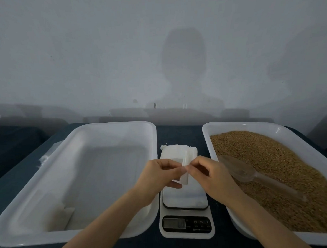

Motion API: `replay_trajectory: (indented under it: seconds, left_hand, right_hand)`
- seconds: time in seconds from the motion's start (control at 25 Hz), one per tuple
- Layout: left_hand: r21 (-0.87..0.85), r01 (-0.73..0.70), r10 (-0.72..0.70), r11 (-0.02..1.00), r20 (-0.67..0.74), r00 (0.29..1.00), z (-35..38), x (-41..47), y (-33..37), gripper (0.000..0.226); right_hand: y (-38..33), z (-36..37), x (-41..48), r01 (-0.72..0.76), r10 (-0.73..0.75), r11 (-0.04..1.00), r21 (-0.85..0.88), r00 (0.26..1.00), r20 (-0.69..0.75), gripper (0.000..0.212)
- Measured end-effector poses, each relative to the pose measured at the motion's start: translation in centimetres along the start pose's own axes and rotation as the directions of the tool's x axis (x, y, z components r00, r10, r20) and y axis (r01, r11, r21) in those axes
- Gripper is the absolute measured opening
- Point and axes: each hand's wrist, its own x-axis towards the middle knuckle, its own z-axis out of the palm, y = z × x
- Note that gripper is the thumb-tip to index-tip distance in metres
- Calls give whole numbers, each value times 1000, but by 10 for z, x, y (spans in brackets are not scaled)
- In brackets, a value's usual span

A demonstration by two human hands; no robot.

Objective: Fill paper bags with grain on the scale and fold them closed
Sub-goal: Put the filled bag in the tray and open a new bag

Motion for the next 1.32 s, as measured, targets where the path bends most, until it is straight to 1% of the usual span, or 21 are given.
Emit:
replay_trajectory:
  seconds: [0.08, 0.24, 0.36, 0.44, 0.48, 0.52, 0.56, 0.64, 0.68, 0.72, 0.76, 0.84, 0.92, 0.96, 1.04, 1.08, 1.12, 1.2, 1.24, 1.28, 1.32]
  left_hand:
    - [-2, 6, -6, 1000, 15, 1000, 0, -4, 0, 9]
    - [33, 84, -86, 996, 64, 994, 1, -5, 4, 6]
    - [90, 147, -154, 985, 76, 985, 5, 2, 8, 11]
    - [69, 168, -170, 983, 27, 985, 9, 7, 7, 12]
    - [40, 173, -173, 984, -21, 985, 12, 9, 5, 13]
    - [15, 170, -168, 985, -76, 983, 14, 10, 3, 13]
    - [14, 154, -151, 988, -129, 980, 16, 12, 1, 13]
    - [112, 96, -73, 989, -196, 978, 20, 14, -2, 12]
    - [195, 53, -13, 979, -203, 979, 21, 14, -4, 12]
    - [288, 1, 58, 958, -198, 978, 23, 14, -4, 11]
    - [382, -55, 136, 922, -186, 973, 24, 13, -5, 12]
    - [545, -175, 288, 820, -130, 949, 26, 11, -8, 14]
    - [644, -288, 406, 709, -38, 913, 29, 8, -10, 17]
    - [668, -333, 448, 666, -2, 894, 30, 6, -11, 18]
    - [701, -404, 519, 588, 56, 853, 33, 2, -12, 18]
    - [719, -441, 558, 538, 88, 825, 34, 2, -11, 17]
    - [735, -482, 600, 477, 128, 790, 34, 2, -10, 14]
    - [767, -553, 666, 326, 229, 710, 30, 6, -6, 11]
    - [792, -567, 688, 229, 281, 669, 28, 10, -6, 16]
    - [815, -562, 695, 143, 321, 643, 24, 15, -8, 29]
    - [832, -547, 687, 90, 346, 639, 21, 18, -11, 47]
  right_hand:
    - [-2, 0, 0, -44, 41, 997, 58, 998, 50, 12]
    - [-3, -3, 1, -113, 102, 977, 182, 993, 67, 9]
    - [-2, -5, 3, -158, 157, 968, 193, 987, 25, 16]
    - [1, -6, 4, -200, 211, 968, 151, 976, -60, 15]
    - [2, -5, 3, -211, 223, 971, 110, 968, -112, 11]
    - [2, -3, 2, -212, 221, 975, 67, 963, -158, 8]
    - [3, -2, 0, -191, 189, 982, 9, 962, -199, 11]
    - [3, 0, 0, -84, 55, 989, -123, 974, -222, 12]
    - [3, 1, 0, -32, -2, 986, -162, 980, -201, 10]
    - [3, 3, 1, -11, -19, 986, -168, 985, -171, 11]
    - [3, 4, 2, -29, 8, 988, -150, 990, -140, 14]
    - [5, 5, 6, -140, 131, 986, -86, 987, -96, 16]
    - [8, 3, 10, -273, 273, 962, 12, 959, -70, 22]
    - [9, 2, 11, -309, 312, 950, 52, 947, -70, 25]
    - [8, 1, 9, -304, 306, 952, 36, 945, -119, 36]
    - [7, 1, 7, -279, 276, 960, -2, 951, -141, 42]
    - [5, 0, 7, -249, 242, 968, -31, 959, -147, 43]
    - [6, -3, 9, -237, 236, 971, -1, 967, -95, 30]
    - [7, -4, 10, -263, 265, 964, 28, 963, -58, 24]
    - [8, -5, 10, -285, 286, 958, 35, 958, -34, 21]
    - [9, -6, 10, -291, 291, 956, 22, 956, -27, 19]
